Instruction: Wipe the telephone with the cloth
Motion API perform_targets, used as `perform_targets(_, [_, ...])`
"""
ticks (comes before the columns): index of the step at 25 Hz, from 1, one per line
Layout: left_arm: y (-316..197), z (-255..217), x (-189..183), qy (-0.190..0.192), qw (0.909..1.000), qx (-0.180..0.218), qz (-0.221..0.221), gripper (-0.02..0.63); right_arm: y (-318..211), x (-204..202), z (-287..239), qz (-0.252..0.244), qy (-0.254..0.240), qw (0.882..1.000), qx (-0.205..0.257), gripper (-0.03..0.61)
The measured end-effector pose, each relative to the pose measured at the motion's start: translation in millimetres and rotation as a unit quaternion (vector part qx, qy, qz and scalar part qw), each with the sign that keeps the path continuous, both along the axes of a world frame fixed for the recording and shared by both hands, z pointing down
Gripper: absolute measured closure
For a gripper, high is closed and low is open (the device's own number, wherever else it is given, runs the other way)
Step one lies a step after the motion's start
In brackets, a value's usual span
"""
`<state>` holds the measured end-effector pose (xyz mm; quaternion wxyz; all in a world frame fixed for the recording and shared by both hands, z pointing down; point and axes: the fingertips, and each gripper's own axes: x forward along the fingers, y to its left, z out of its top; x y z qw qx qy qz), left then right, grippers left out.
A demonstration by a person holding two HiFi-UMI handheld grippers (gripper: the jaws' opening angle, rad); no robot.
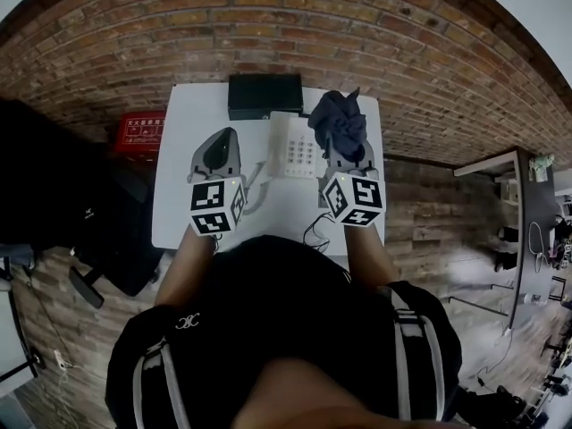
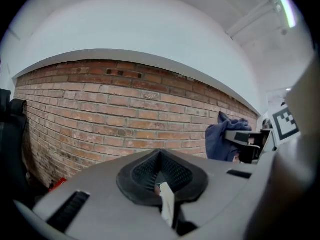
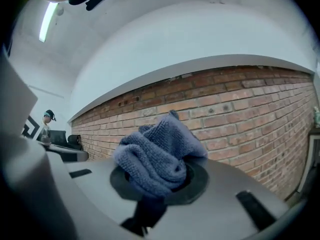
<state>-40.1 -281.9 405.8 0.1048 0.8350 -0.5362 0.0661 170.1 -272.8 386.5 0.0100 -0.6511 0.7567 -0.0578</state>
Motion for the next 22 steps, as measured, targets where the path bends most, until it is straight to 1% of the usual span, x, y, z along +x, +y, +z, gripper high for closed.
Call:
perform_targets(3, [-1,-5,9,-0.002,0.9999,0.003,0.011,0.618,8,12,7,0.015,-0.001,1.000,-0.009,0.538])
perform_targets(7, [-1,-8,16,-0.004,0.9998,0.005,0.021,0.618,11,16,13,0.023,0.005,1.000,-0.013,0.538])
perform_targets(12, [0,-11,22,-0.012,0.9996,0.008,0.025,0.618,10,19,14,0.019,-0.003,1.000,-0.017,0.538])
perform_targets(16, [1,-8,22,-0.021,0.9995,0.009,0.024,0.618,8,18,21,0.008,-0.041,0.998,-0.037,0.538])
perform_targets(22, [1,-7,21,-0.028,0.9993,0.011,0.024,0.618,7,15,19,0.005,-0.029,0.999,-0.034,0.538])
